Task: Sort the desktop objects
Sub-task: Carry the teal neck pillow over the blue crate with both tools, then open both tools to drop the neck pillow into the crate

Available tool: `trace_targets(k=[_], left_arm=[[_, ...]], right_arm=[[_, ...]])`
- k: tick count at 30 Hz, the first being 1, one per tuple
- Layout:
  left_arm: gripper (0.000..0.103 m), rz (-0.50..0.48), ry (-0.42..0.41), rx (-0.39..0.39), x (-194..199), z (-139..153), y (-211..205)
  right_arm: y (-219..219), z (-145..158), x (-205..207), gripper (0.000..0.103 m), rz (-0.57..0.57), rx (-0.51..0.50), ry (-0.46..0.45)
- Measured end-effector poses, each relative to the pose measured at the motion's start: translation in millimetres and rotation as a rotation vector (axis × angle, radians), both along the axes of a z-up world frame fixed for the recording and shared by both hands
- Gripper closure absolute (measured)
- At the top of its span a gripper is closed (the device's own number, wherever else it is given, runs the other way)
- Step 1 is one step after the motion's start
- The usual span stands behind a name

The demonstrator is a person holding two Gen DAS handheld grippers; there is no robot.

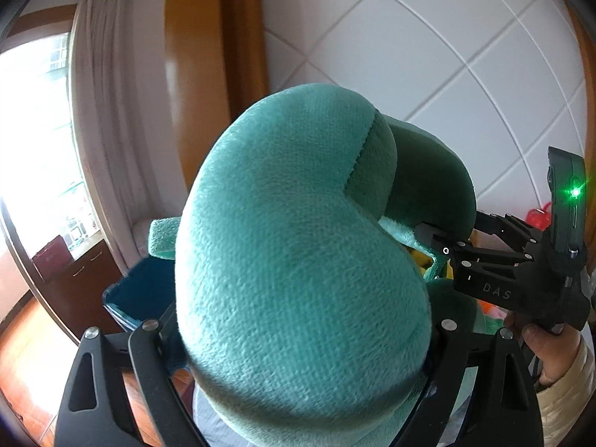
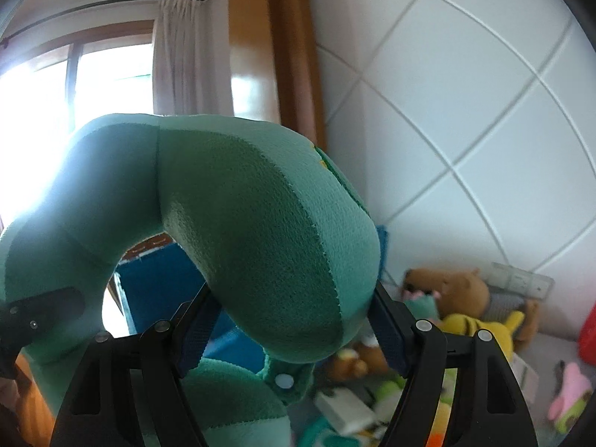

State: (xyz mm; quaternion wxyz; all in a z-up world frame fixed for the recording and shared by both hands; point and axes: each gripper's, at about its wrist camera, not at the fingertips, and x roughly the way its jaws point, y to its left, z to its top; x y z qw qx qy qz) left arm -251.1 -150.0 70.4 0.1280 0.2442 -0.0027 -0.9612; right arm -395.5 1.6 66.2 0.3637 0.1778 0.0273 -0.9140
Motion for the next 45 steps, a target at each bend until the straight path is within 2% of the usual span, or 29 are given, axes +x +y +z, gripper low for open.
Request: trace_targets(k=[5,8,12,15,19,25,29,32,33,34,35,39,45], left_arm=[[0.012,0.07,0.01,0.004,-15.6,10.6,-66.7],[0.012,0.116,-0.008,0.006,-23.6,6.2,-98.7],[0.012,0.156,-0.043,0.02,-38.7,-2.7,-145.8],[0.011,0.135,-0.082,0.054,-61.5,-22.5,-180.3],[0.011,0.06,-0.141,0.095,-92.1,-51.1,-215.7],[0.011,-0.052,-0.187,0.127,-120.9,-76.1,-246.0],[0.003,-0.102,-0.21,0.16,-132.7,-85.7,-257.9],[0.001,-0.127,-0.233,0.177,-140.6,-90.3,-266.1],[0.001,-0.129,-0.249,0.164,-143.2,-92.0,-268.5],[0.001,-0.128,-0.266,0.149,-145.2,-95.2,-269.4],[0.001,-0.124,-0.286,0.13,-146.2,-101.3,-267.3],[0.001,-0.121,-0.298,0.103,-139.2,-107.8,-268.9],[0.001,-0.108,-0.233,0.036,-113.3,-86.9,-254.5]], right_arm=[[-79.7,11.8,-25.8,0.027,0.073,0.007,0.001],[-123.5,16.7,-38.1,0.027,0.114,0.017,0.002],[-181.6,-1.6,-68.5,0.027,0.148,0.037,-0.051],[-213.3,-20.2,-88.1,0.027,0.13,0.078,-0.085],[-237.0,-47.2,-109.5,0.027,0.065,0.128,-0.136],[-252.9,-73.1,-127.8,0.027,-0.043,0.179,-0.187],[-252.2,-79.6,-129.9,0.026,-0.098,0.211,-0.192],[-253.5,-84.5,-132.4,0.017,-0.123,0.231,-0.199],[-251.8,-88.8,-119.7,0.012,-0.127,0.228,-0.197],[-250.0,-90.3,-124.0,0.003,-0.14,0.233,-0.19],[-248.2,-91.7,-127.9,0.0,-0.154,0.24,-0.182],[-245.7,-82.3,-106.1,0.0,-0.209,0.312,-0.131],[-236.3,-62.7,-44.7,0.0,-0.288,0.329,-0.065]])
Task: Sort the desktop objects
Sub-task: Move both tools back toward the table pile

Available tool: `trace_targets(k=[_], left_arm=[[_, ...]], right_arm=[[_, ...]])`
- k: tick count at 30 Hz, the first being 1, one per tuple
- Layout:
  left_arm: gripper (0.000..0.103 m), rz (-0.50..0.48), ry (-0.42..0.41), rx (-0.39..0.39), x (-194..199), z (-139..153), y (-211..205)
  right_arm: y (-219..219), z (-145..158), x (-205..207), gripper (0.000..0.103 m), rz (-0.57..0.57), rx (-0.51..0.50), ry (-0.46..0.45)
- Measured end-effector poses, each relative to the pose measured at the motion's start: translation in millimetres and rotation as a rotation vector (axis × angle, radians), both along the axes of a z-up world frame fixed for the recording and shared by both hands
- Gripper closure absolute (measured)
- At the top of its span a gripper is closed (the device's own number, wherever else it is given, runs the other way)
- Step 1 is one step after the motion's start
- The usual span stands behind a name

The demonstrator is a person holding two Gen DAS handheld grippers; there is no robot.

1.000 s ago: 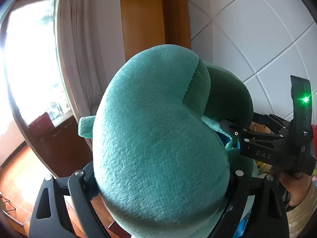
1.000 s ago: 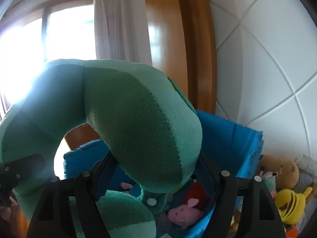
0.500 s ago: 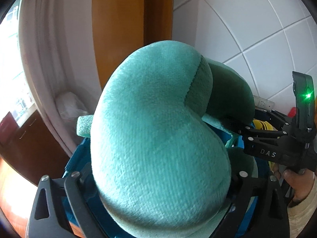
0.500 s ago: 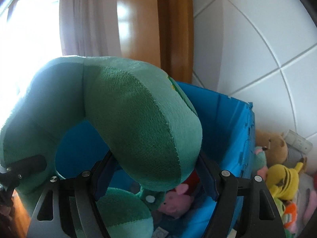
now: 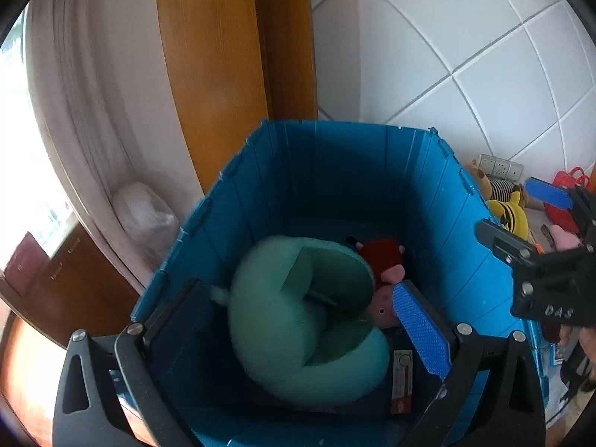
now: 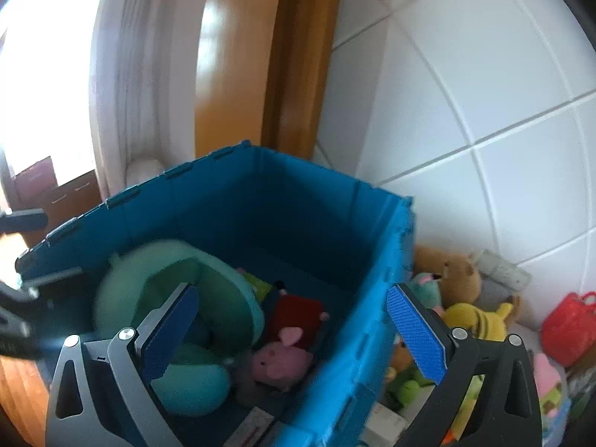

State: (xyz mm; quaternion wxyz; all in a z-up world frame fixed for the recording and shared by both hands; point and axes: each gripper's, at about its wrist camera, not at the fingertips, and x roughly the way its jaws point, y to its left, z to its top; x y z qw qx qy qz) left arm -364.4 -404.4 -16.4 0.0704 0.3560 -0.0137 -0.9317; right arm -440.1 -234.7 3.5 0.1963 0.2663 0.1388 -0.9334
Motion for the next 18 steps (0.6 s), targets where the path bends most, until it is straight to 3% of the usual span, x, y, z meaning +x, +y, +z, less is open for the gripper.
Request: trace_targets(k=[5,6,18], left_arm=[[0.001,-0.008,0.02,-0.018,6.1,15.7,2.7],[0.001,-0.016,0.025,-0.021,8.4,15.9,6.6],[0.001,-0.154,0.086,-0.006,49.1,23.7,85.0]], right_arm=[[28.6,5.9,29.7,0.0,-0.062,-0.019,0.019],[29.9,18.6,44.1,0.0,-0.073,-0.023,0.023],[106.8,28.1,115.6,0.0,-0.224,-0.004,0.089]])
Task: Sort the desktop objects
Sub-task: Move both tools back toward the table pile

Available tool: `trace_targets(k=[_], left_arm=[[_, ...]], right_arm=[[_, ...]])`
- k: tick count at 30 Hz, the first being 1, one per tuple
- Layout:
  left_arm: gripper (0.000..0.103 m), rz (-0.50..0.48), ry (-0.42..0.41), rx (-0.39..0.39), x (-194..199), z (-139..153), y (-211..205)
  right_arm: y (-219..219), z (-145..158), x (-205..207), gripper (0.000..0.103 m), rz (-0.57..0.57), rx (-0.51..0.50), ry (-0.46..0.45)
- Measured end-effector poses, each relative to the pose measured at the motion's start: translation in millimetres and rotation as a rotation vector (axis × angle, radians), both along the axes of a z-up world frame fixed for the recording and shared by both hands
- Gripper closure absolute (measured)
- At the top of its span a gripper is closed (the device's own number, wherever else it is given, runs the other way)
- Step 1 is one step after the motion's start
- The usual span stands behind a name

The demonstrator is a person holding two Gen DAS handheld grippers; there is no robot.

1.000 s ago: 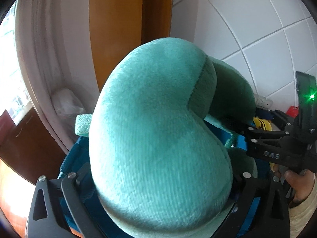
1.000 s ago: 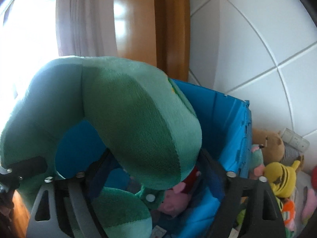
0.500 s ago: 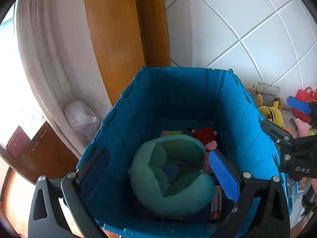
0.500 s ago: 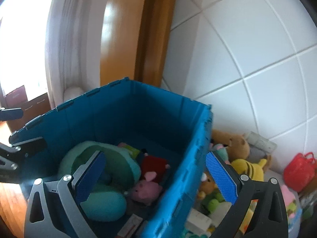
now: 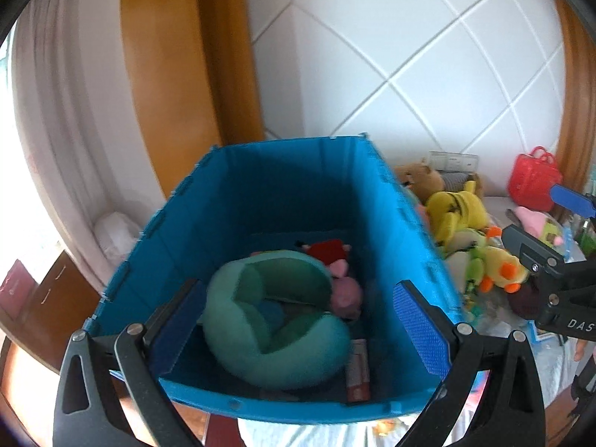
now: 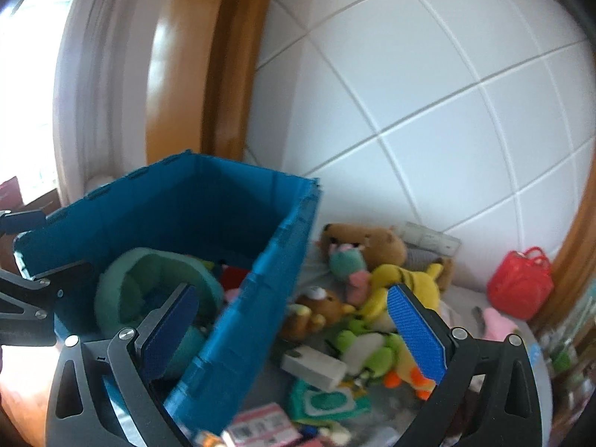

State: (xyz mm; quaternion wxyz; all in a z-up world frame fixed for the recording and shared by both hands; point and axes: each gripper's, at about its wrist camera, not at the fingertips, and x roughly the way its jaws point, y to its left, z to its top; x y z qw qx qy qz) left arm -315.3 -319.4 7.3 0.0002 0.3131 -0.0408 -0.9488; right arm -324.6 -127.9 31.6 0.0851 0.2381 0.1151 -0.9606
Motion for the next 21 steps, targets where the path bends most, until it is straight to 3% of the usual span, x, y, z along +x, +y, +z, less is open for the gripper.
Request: trace_targets(k=[12,21], left_arm=[[0.001,-0.1,0.016,0.015,37.0,5.3,141.1],[0.001,-0.141,-0.019,0.014,61.3,-12.0,261.3]], right_arm=[[135.9,-14.4,51.6,0.0,-0.131,0.003,-0.002],[255.1,-38.6,85.9,0.0,-0.211,-0.016,-0.034]])
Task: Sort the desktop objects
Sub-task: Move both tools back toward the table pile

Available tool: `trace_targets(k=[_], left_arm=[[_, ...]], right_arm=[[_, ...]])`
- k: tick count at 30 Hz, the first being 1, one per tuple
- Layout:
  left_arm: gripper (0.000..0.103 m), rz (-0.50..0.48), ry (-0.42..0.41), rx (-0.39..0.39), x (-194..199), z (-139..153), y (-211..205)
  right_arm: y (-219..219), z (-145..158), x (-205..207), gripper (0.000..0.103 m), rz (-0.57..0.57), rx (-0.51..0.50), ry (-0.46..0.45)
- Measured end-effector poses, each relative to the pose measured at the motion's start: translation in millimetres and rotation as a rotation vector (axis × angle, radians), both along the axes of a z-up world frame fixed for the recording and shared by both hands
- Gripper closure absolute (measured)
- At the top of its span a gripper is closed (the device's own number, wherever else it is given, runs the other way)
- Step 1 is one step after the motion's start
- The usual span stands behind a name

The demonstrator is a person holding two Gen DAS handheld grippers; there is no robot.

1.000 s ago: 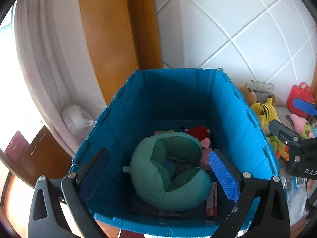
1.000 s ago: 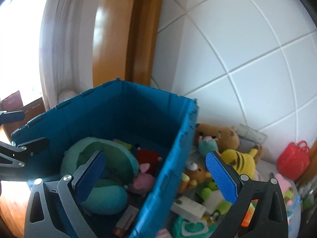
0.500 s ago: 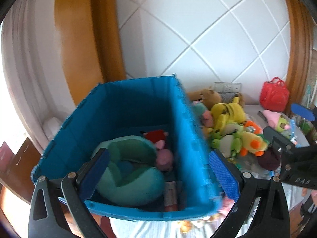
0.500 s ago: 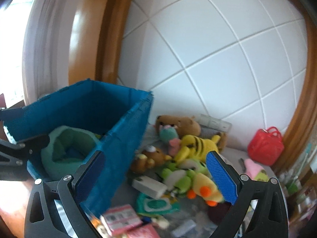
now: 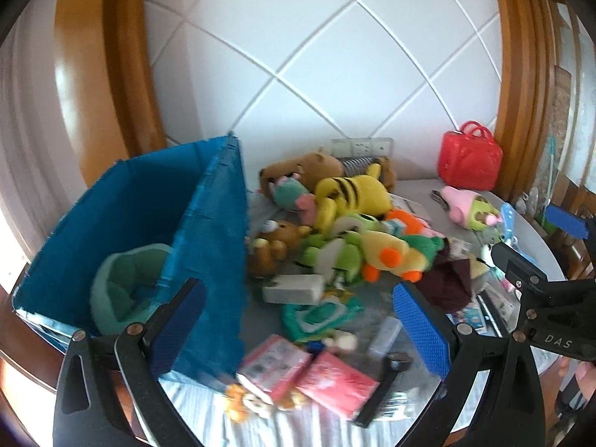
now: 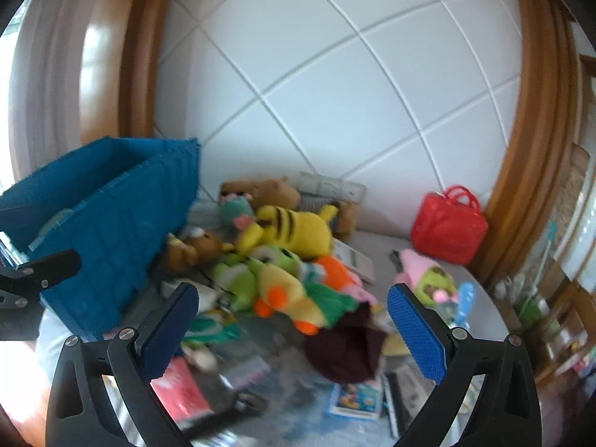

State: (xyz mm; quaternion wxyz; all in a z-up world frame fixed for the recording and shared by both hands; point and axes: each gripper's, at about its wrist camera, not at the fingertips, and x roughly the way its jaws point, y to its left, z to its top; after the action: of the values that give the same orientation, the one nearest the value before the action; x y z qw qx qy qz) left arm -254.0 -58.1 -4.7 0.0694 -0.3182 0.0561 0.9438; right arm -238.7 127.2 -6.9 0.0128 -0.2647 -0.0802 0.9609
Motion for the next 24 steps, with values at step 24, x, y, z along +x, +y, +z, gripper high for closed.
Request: trace_targets(k=[24], left_arm=[[0.001,-0.084,-0.134,-0.02,-34.2,-74.8,99.2]], right_arm=[[155.6,-74.2,8.6,0.0,-0.229,-0.042,-0.16]])
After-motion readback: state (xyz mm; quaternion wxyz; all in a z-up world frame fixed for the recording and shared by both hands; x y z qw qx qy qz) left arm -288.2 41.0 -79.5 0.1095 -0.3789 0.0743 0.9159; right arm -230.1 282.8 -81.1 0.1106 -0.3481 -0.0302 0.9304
